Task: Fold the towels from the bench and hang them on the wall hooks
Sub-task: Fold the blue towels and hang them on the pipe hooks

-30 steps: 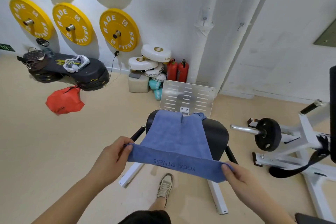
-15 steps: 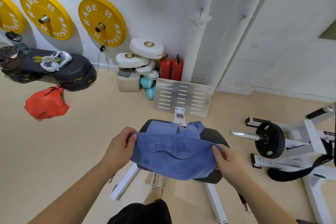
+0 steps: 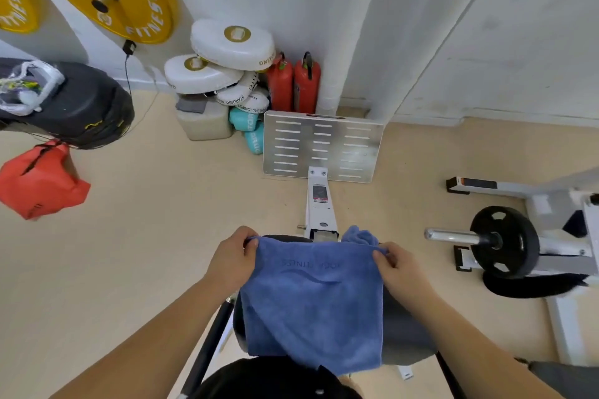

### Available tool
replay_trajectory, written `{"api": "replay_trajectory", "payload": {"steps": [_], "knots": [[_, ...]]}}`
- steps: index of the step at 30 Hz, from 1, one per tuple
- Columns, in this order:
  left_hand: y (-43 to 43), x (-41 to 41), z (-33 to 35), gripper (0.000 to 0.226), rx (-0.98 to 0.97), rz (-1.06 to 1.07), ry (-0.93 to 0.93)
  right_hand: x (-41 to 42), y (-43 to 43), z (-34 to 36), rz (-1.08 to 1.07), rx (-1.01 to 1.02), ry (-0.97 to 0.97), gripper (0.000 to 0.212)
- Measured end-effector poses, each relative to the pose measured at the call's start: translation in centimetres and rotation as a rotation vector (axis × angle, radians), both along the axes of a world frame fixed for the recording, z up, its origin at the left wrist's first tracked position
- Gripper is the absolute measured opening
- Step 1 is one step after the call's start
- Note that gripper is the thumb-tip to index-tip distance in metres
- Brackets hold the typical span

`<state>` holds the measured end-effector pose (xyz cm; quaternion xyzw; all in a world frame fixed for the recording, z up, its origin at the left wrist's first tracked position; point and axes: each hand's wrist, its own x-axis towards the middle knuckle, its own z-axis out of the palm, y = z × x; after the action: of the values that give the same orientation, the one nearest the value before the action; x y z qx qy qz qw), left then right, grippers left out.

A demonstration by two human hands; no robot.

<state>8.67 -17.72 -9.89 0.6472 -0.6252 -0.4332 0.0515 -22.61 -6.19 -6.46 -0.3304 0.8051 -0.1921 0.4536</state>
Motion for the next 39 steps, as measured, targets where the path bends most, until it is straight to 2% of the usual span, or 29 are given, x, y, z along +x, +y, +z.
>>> {"api": "replay_trajectory", "payload": {"steps": [8, 13, 17, 20, 25, 31, 35, 39], "knots": [[-2.0, -1.4, -6.1, 0.016, 0.174, -0.205, -0.216, -0.3, -3.9, -5.7, 0.231, 0.261, 0.089, 0.029], [-2.2, -1.5, -7.8, 0.015, 0.209, -0.297, -0.269, -0.4, -5.3, -8.1, 0.338, 0.327, 0.111, 0.019], [-2.7, -1.7, -8.2, 0.017, 0.245, -0.415, -0.301, -0.8, -5.9, -9.0, 0.447, 0.41, 0.106, 0.021], [-3.2, -1.9, -8.3, 0.017, 0.245, -0.467, -0.319, -1.2, -6.3, -9.6, 0.517, 0.467, 0.086, 0.009], [-3.6, -2.5, -7.6, 0.02, 0.247, -0.444, -0.288, -1.2, -7.0, -9.9, 0.418, 0.415, 0.038, 0.011], [-3.6, -2.4, -5.8, 0.019, 0.269, -0.106, -0.115, -1.8, -7.0, -8.7, -0.029, 0.357, -0.244, 0.007], [-3.6, -1.6, -3.6, 0.019, 0.296, -0.074, -0.049, -3.7, -6.0, -6.5, -0.055, 0.376, -0.335, 0.013], [-3.0, -1.5, -0.8, 0.016, 0.293, -0.019, 0.059, -4.6, -4.1, -3.4, -0.078, 0.226, -0.35, 0.016]]}}
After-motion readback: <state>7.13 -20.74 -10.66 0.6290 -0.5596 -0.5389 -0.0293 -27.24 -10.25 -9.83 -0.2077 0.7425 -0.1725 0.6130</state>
